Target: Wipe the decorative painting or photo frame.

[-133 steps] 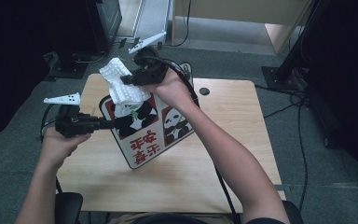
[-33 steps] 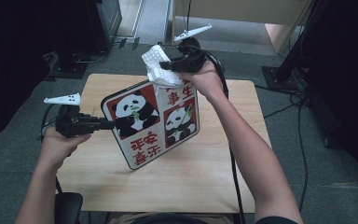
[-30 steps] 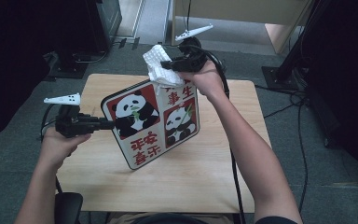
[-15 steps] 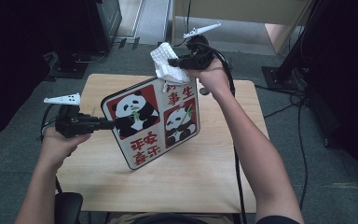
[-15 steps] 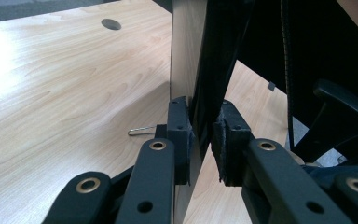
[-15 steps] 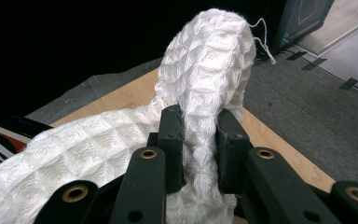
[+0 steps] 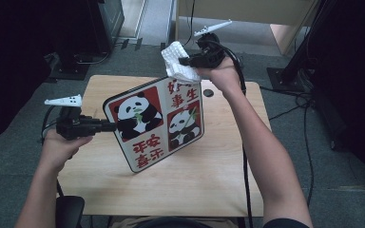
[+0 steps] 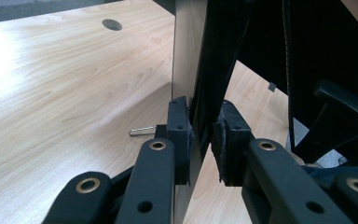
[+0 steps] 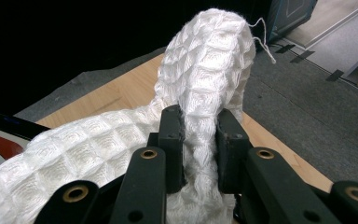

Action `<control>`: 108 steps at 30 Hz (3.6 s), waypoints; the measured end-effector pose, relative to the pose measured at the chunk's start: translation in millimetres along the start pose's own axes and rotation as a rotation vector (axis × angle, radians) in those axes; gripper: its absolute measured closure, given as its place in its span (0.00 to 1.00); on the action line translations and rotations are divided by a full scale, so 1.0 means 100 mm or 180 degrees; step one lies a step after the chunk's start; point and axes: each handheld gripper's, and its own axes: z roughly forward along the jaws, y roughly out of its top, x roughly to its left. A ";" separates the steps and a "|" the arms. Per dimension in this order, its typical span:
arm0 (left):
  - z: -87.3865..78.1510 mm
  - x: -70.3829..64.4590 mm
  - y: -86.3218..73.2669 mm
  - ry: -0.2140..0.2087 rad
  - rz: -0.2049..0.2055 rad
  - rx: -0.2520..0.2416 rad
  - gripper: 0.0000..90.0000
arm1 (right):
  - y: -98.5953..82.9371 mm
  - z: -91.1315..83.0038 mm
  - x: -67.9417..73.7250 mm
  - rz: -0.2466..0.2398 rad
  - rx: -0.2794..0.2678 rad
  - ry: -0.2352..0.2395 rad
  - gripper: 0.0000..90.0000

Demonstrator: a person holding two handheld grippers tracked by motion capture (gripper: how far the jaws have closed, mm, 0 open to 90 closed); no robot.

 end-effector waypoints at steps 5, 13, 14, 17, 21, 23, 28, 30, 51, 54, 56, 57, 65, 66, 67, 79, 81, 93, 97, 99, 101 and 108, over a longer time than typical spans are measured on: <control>0.00 0.00 0.00 -0.0001 -0.0001 -0.0002 0.87 | -0.01 -0.04 -0.05 0.0020 0.0007 -0.0066 0.84; 0.00 0.01 0.00 0.0005 -0.0007 -0.0005 0.87 | -0.04 -0.16 -0.19 0.0062 0.0042 -0.0244 0.85; 0.00 0.01 0.00 0.0005 -0.0007 -0.0005 0.87 | -0.05 -0.17 -0.21 0.0061 0.0052 -0.0274 0.85; 0.00 0.01 0.00 0.0006 -0.0012 -0.0007 0.87 | -0.07 -0.21 -0.24 0.0051 0.0098 -0.0344 0.85; 0.00 0.01 0.00 0.0018 -0.0016 -0.0010 0.87 | -0.11 -0.25 -0.27 0.0023 0.0135 -0.0403 0.85; 0.00 0.01 0.00 0.0024 -0.0017 -0.0014 0.87 | -0.13 -0.26 -0.27 -0.0004 0.0166 -0.0434 0.85; -0.01 0.02 0.00 0.0035 -0.0042 -0.0021 0.87 | -0.20 -0.28 -0.27 -0.0062 0.0195 -0.0498 0.86; -0.01 0.01 0.00 0.0040 -0.0044 -0.0025 0.87 | -0.23 -0.28 -0.27 -0.0062 0.0197 -0.0505 0.86; 0.00 0.01 0.00 0.0056 -0.0068 -0.0036 0.87 | -0.44 -0.24 -0.30 0.0119 0.0220 -0.0538 0.88; 0.00 0.02 -0.01 0.0058 -0.0072 -0.0036 0.87 | -0.47 -0.23 -0.30 0.0146 0.0220 -0.0538 0.88; 0.00 0.01 0.00 0.0061 -0.0069 -0.0037 0.87 | -0.50 -0.22 -0.30 0.0155 0.0207 -0.0535 0.88; 0.00 0.01 -0.01 0.0064 -0.0068 -0.0035 0.87 | -0.51 -0.22 -0.30 0.0166 0.0200 -0.0532 0.88; 0.00 0.01 0.00 0.0081 -0.0065 -0.0041 0.87 | -0.60 -0.20 -0.31 0.0229 0.0192 -0.0515 0.88; 0.00 0.01 -0.01 0.0096 -0.0061 -0.0055 0.87 | -0.63 -0.19 -0.31 0.0239 0.0179 -0.0509 0.88; 0.00 0.01 -0.01 0.0097 -0.0060 -0.0056 0.87 | -0.64 -0.19 -0.31 0.0246 0.0177 -0.0503 0.88; 0.00 0.02 -0.01 0.0086 -0.0062 -0.0057 0.87 | -0.77 -0.16 -0.32 0.0300 0.0188 -0.0465 0.88; 0.00 0.02 -0.01 0.0086 -0.0063 -0.0056 0.87 | -0.77 -0.16 -0.32 0.0292 0.0203 -0.0464 0.88; 0.00 0.02 -0.01 0.0080 -0.0068 -0.0054 0.87 | -0.77 -0.16 -0.32 0.0301 0.0235 -0.0457 0.88; 0.00 0.02 -0.01 0.0078 -0.0070 -0.0053 0.87 | -0.77 -0.16 -0.32 0.0304 0.0236 -0.0454 0.88; 0.00 0.02 -0.01 0.0079 -0.0069 -0.0050 0.87 | -0.77 -0.16 -0.32 0.0302 0.0238 -0.0453 0.88; 0.00 0.02 -0.01 0.0075 -0.0068 -0.0050 0.87 | -0.78 -0.16 -0.32 0.0302 0.0238 -0.0453 0.88; 0.00 0.02 -0.01 0.0079 -0.0071 -0.0050 0.87 | -0.82 -0.14 -0.32 0.0305 0.0259 -0.0447 0.88</control>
